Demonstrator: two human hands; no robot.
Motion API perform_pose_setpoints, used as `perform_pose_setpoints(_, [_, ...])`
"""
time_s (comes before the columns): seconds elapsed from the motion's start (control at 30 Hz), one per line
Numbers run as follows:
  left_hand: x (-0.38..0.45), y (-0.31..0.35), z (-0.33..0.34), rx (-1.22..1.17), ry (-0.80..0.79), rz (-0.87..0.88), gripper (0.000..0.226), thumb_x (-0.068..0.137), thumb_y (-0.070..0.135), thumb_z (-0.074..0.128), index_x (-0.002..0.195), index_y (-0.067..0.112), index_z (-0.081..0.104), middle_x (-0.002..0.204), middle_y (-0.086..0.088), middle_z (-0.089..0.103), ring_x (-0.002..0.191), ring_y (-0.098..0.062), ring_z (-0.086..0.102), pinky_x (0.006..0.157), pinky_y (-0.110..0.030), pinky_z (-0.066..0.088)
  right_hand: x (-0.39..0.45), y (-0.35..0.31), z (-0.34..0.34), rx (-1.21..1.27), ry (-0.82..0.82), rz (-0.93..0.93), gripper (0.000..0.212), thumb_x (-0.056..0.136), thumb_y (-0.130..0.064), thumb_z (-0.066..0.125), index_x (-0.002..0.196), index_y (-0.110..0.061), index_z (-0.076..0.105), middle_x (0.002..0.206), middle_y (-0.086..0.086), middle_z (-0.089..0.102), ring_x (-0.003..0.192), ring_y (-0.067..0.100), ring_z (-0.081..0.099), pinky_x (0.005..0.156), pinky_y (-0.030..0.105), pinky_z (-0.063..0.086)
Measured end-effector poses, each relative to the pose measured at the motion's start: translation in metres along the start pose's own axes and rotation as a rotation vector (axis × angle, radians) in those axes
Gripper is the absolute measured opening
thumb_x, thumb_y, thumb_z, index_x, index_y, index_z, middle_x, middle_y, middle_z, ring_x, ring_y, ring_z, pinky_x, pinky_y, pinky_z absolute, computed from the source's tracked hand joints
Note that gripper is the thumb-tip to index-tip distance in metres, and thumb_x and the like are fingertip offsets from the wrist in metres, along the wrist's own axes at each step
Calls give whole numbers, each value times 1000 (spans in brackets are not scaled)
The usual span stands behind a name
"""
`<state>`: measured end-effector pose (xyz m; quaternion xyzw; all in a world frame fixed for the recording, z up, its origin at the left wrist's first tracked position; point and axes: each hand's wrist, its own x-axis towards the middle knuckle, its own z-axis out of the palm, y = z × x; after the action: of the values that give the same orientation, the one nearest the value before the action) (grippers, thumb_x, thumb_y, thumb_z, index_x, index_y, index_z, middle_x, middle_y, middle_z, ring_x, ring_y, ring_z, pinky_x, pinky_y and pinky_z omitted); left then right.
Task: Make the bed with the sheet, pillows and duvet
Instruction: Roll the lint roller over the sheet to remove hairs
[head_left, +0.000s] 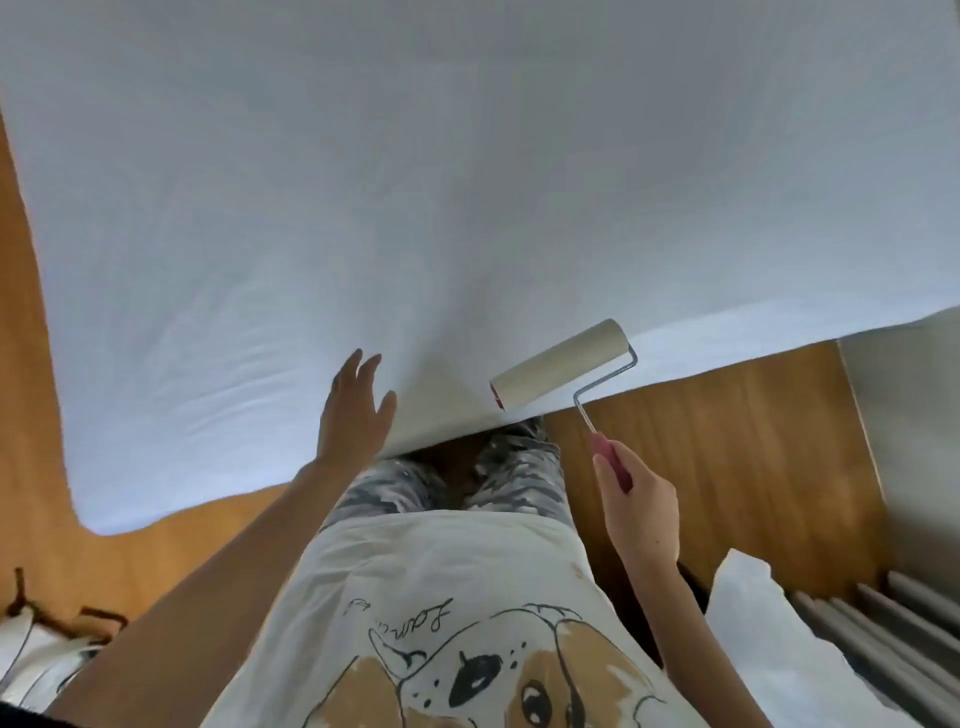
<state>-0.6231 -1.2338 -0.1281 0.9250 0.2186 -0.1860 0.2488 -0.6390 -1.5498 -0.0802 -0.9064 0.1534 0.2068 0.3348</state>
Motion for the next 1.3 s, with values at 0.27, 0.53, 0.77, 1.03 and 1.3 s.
perform_pose_setpoints(0.27, [62, -49, 53, -49, 78, -215, 52, 98, 23, 50, 146, 10, 37, 157, -9, 25, 146, -25, 20, 116, -43, 27, 83, 10, 65, -127, -299, -236, 44, 89, -50, 45, 115, -23, 68, 72, -24, 64, 62, 2, 62, 51, 16, 52])
perform_pose_setpoints(0.53, [139, -128, 145, 9, 184, -262, 49, 96, 20, 53, 140, 4, 42, 156, -21, 24, 146, -35, 16, 116, -51, 25, 149, 5, 186, -166, -362, -297, 40, 91, -66, 31, 119, -48, 52, 91, -43, 56, 83, -10, 63, 70, 9, 52])
perform_pose_setpoints(0.77, [191, -191, 212, 67, 342, -334, 54, 102, 29, 32, 149, 3, 27, 156, -30, 14, 144, -45, 14, 118, -52, 13, 180, 43, 241, -237, -421, -219, 58, 90, -69, 27, 105, -27, 64, 66, -35, 50, 73, -12, 59, 51, 1, 42])
perform_pose_setpoints(1.03, [198, -208, 238, 59, 558, -261, 51, 100, 21, 30, 149, 6, 32, 155, -27, 21, 144, -41, 19, 120, -41, 9, 192, 45, 272, -339, -622, -157, 18, 87, -50, 41, 97, -38, 49, 68, -21, 61, 64, 1, 59, 48, 12, 42])
perform_pose_setpoints(1.3, [187, -240, 228, 116, 481, -129, 49, 101, 19, 28, 149, 10, 34, 157, -15, 25, 146, -29, 21, 121, -42, 7, 220, -28, 330, -344, -605, -250, 24, 99, -40, 44, 112, -27, 58, 55, -9, 49, 45, 8, 48, 45, 18, 32])
